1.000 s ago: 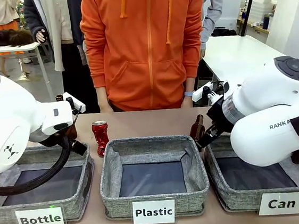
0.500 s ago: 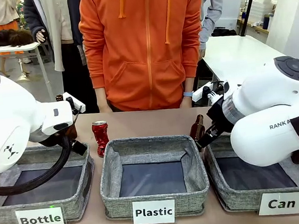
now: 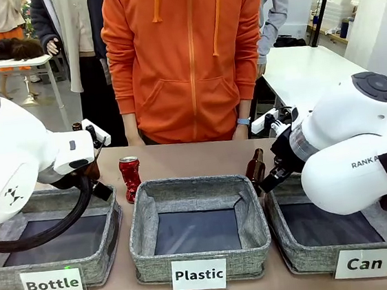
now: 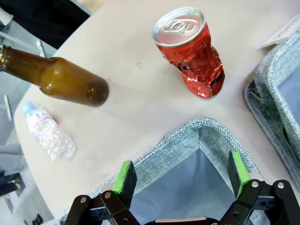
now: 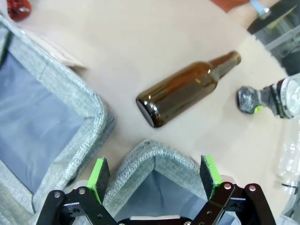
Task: Sort the can waste into the basket.
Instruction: Pick up the can waste from the table and place it in the right Fabric basket.
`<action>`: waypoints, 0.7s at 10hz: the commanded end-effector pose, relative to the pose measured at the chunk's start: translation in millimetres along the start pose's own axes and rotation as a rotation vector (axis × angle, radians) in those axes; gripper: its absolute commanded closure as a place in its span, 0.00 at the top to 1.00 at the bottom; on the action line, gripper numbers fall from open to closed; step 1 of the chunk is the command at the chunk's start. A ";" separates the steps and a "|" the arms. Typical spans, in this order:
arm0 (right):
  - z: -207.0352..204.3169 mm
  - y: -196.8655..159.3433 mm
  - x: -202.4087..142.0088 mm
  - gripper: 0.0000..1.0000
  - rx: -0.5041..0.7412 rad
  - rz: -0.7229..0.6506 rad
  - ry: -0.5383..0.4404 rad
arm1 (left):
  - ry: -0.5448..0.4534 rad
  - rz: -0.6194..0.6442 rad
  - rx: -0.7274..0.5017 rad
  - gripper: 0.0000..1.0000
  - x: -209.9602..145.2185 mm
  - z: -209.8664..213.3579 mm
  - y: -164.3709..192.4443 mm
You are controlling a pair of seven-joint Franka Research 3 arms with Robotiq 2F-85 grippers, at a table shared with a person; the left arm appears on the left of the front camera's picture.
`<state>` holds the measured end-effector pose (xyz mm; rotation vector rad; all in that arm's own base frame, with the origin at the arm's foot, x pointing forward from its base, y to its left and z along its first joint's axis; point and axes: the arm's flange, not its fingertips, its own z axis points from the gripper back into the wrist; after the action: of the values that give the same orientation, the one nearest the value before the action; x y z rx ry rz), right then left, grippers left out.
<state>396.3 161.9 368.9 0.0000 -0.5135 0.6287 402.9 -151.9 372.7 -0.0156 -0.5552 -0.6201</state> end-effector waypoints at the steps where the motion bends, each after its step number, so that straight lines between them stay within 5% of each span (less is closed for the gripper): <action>1: 30.0 12.9 12.6 1.00 -0.033 -0.031 0.069 | -0.015 -0.059 -0.072 1.00 -5.8 32.7 -4.7; 2: 55.8 14.7 14.1 1.00 0.002 -0.069 0.050 | 0.038 -0.047 -0.115 1.00 -7.7 58.9 -4.5; 5: 120.5 10.5 -5.8 1.00 0.275 -0.221 0.055 | -0.031 -0.115 -0.346 1.00 -30.0 123.7 8.8; 7: 169.9 -19.0 -37.8 1.00 0.536 -0.364 -0.095 | -0.093 -0.140 -0.474 1.00 -57.9 158.4 60.8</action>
<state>320.7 139.0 498.6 0.4635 -0.3962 0.4587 334.2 -91.3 497.0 -0.3896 -0.5049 -0.8603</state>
